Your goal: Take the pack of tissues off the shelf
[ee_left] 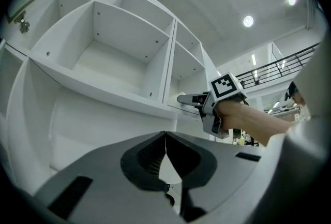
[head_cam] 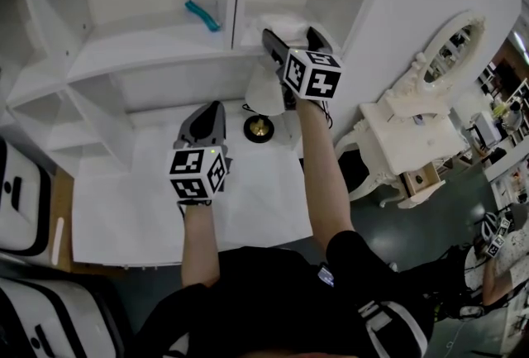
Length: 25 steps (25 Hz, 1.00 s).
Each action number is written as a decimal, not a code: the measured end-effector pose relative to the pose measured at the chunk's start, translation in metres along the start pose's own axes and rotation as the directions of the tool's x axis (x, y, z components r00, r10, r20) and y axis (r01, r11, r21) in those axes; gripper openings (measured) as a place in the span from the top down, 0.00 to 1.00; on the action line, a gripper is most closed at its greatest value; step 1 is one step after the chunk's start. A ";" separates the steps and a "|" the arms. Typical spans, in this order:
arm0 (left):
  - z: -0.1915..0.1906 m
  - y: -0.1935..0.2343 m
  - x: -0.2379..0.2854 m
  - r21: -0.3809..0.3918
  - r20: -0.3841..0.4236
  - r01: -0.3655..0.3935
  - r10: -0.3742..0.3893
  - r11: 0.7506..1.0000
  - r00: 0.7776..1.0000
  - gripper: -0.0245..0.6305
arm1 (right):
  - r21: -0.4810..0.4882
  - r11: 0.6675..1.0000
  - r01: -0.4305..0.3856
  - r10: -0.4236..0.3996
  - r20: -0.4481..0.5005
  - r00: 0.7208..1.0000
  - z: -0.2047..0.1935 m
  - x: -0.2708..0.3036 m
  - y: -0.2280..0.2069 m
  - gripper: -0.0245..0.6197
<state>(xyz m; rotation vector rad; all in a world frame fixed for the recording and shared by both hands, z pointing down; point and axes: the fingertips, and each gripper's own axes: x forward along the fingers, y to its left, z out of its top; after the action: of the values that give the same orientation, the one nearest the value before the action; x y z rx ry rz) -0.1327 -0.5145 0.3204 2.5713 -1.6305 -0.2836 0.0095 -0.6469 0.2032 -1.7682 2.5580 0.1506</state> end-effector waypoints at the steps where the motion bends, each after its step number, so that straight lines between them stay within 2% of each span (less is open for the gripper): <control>1: 0.000 0.002 -0.001 -0.002 0.000 -0.003 0.003 1.000 1.000 0.95 | -0.001 1.000 0.007 -0.007 0.005 1.000 0.000 0.000 0.000 0.25; 7: -0.005 0.004 -0.003 -0.014 -0.012 -0.011 0.010 1.000 1.000 0.95 | -0.003 1.000 0.013 -0.013 0.024 1.000 0.001 -0.006 0.001 0.28; 8: -0.007 0.004 -0.003 -0.016 -0.014 -0.011 0.010 1.000 1.000 0.95 | -0.004 1.000 0.014 -0.014 0.030 0.999 0.002 -0.008 0.001 0.32; 9: -0.008 0.004 -0.003 -0.017 -0.017 -0.010 0.010 1.000 1.000 0.95 | -0.004 1.000 0.016 -0.016 0.038 0.999 0.002 -0.010 0.000 0.41; 10: -0.009 0.003 -0.003 -0.018 -0.019 -0.008 0.008 1.000 1.000 0.95 | -0.002 1.000 0.018 -0.018 0.045 0.999 0.003 -0.013 0.000 0.56; 11: -0.010 0.003 -0.003 -0.018 -0.021 -0.006 0.006 1.000 1.000 0.95 | 0.001 1.000 0.019 -0.019 0.051 0.998 0.003 -0.015 -0.001 0.58; 25: -0.021 -0.012 -0.002 -0.018 -0.052 0.017 -0.018 1.000 0.998 0.95 | 0.037 0.999 -0.026 0.021 0.149 0.989 0.013 -0.058 0.008 0.64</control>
<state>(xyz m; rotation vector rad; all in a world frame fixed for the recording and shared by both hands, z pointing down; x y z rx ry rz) -0.1184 -0.5076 0.3394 2.5584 -1.5815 -0.2287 0.0220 -0.5892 0.1951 -1.6473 2.4614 0.2219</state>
